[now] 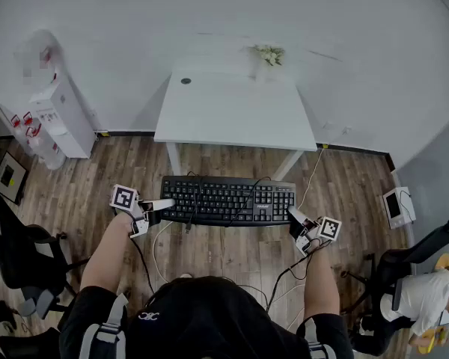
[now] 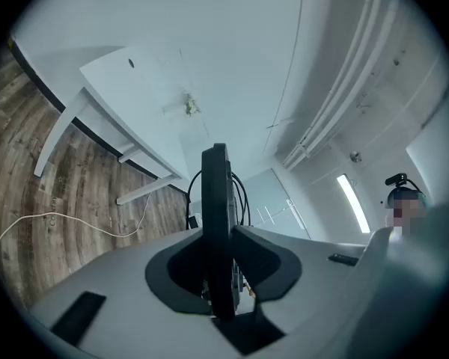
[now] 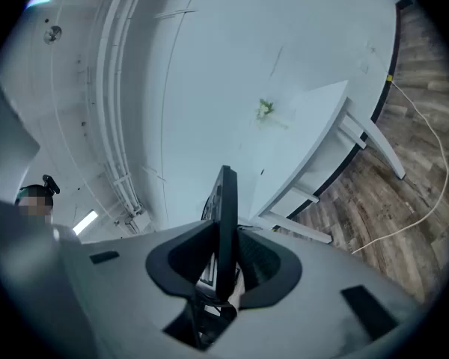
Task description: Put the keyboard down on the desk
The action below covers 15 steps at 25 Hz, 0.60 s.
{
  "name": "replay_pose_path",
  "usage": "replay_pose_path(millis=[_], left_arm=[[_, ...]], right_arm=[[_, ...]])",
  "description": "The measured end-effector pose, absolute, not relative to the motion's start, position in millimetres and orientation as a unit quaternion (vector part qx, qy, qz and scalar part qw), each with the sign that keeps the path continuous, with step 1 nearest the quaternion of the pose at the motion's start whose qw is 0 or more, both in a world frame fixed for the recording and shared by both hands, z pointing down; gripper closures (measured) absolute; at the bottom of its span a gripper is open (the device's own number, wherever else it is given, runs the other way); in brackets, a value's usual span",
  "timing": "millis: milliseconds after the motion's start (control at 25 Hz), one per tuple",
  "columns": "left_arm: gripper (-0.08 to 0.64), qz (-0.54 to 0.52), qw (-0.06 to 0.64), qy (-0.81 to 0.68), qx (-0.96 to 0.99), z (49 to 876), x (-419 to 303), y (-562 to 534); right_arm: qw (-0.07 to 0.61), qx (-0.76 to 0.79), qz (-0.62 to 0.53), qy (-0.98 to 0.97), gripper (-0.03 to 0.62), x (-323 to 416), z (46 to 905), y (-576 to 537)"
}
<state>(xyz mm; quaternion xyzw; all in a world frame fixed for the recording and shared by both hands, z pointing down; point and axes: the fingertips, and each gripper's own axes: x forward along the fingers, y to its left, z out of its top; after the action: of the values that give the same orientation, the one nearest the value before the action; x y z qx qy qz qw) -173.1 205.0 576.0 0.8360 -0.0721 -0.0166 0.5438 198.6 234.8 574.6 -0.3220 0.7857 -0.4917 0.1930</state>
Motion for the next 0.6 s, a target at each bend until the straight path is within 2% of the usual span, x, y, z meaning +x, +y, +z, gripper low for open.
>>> replay_pose_path(millis=[600], left_arm=[[0.468,-0.011,0.559,-0.066,0.827,585,-183,211]], right_arm=[[0.192,-0.335,-0.503,0.773,0.491,187,587,247]])
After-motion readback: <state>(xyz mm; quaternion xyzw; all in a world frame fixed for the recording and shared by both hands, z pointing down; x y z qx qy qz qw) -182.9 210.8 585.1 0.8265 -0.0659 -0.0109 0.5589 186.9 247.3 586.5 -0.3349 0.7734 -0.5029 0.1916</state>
